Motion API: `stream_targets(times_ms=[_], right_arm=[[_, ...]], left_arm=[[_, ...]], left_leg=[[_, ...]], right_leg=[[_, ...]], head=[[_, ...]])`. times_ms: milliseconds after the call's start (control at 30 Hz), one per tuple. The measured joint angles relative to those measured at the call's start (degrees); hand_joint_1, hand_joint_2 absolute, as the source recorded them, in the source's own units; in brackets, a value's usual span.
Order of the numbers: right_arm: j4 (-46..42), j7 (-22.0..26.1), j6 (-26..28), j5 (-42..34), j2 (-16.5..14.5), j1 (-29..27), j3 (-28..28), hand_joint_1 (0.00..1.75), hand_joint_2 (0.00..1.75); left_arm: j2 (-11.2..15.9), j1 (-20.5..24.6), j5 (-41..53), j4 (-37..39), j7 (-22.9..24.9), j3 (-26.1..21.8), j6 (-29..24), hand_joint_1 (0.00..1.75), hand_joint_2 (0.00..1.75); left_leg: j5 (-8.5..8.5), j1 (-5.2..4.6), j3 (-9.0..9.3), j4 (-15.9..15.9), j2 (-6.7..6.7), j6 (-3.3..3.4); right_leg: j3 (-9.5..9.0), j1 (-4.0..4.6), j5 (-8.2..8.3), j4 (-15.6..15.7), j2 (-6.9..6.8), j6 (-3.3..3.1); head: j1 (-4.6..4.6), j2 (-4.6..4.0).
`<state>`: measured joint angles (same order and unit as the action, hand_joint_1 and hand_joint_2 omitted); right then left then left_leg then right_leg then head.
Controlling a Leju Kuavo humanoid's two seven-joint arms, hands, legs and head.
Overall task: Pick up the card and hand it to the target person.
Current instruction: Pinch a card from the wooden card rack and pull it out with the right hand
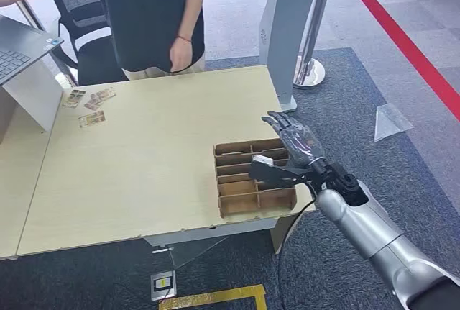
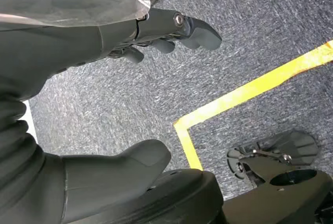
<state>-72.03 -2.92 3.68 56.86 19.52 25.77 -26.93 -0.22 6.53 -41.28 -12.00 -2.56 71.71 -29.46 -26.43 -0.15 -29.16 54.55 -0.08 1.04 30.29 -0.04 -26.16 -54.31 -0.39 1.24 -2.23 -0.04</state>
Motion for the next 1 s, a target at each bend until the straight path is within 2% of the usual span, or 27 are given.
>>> stream_targets(times_ms=[233,733,900,1000], right_arm=[[-1.1,-4.7,-1.7,5.1,0.4,0.6,0.0,0.0,1.75],[-1.7,-7.0,-3.3,8.7,0.4,1.0,-1.8,0.0,1.75],[-1.7,-7.1,-3.2,9.0,0.4,0.9,-2.2,0.11,1.75],[-1.7,-7.1,-3.2,9.1,0.4,0.9,-2.4,0.31,1.75]], left_arm=[[0.0,0.0,0.0,0.0,0.1,0.0,0.1,0.0,1.75],[-0.1,0.0,0.0,0.0,0.7,0.0,0.1,0.0,1.75],[-0.1,0.0,0.0,0.0,0.8,0.0,0.1,0.0,1.75],[-0.1,0.0,0.0,0.0,0.8,0.0,0.0,0.0,1.75]], left_leg=[[0.0,0.0,-0.02,0.0,0.0,0.0],[0.0,0.0,-0.04,0.0,-0.01,0.0],[0.0,0.0,-0.04,0.0,-0.01,0.0],[0.0,0.0,-0.04,0.0,-0.01,0.0]], right_leg=[[0.01,0.0,0.0,0.0,-0.01,0.0],[0.01,0.0,-0.01,0.0,-0.02,0.01],[0.01,0.0,-0.01,0.0,-0.02,0.01],[0.02,0.0,-0.01,0.0,-0.02,0.01]], head=[[0.0,0.01],[0.0,0.0],[0.0,0.0],[0.0,0.0]])
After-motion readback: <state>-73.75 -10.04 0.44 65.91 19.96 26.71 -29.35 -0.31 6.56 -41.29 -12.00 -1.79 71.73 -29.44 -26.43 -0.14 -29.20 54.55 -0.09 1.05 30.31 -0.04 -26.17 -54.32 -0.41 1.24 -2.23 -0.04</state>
